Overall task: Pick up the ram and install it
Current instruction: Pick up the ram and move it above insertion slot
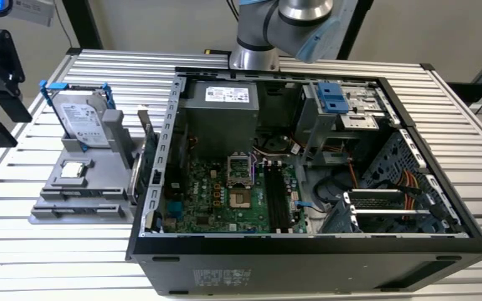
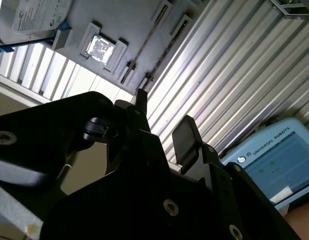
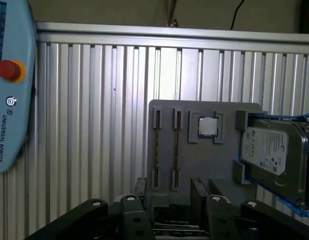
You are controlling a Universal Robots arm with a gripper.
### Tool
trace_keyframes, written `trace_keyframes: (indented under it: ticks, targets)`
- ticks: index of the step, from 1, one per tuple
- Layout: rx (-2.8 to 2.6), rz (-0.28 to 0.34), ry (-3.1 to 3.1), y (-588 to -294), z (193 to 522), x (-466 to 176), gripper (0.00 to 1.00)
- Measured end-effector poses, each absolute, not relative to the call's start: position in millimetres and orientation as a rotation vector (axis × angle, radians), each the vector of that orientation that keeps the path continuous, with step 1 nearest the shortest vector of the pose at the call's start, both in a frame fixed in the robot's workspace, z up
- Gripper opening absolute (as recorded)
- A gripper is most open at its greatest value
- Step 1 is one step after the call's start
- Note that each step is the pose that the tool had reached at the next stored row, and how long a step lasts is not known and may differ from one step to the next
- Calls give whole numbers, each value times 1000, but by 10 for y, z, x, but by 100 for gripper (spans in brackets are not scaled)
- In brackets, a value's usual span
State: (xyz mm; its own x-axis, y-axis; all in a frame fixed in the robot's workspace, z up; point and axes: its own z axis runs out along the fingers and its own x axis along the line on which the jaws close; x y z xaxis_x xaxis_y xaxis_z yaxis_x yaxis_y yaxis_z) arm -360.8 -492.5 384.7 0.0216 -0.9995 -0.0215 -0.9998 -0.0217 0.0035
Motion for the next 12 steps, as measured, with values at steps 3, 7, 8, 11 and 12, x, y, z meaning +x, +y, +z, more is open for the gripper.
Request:
trace_keyframes:
  ticks: [3,7,8,11,12]
  targets:
    - [-2231,28,2194,-4924,3837,-3608,100]
    - [-2220,28,2205,-4922,3817,-3608,100]
    - [-2216,28,2209,-4921,3809,-3609,100]
    - [-2209,28,2216,-4919,3783,-3608,100]
    - [-2208,27,2217,-4919,3775,-3608,100]
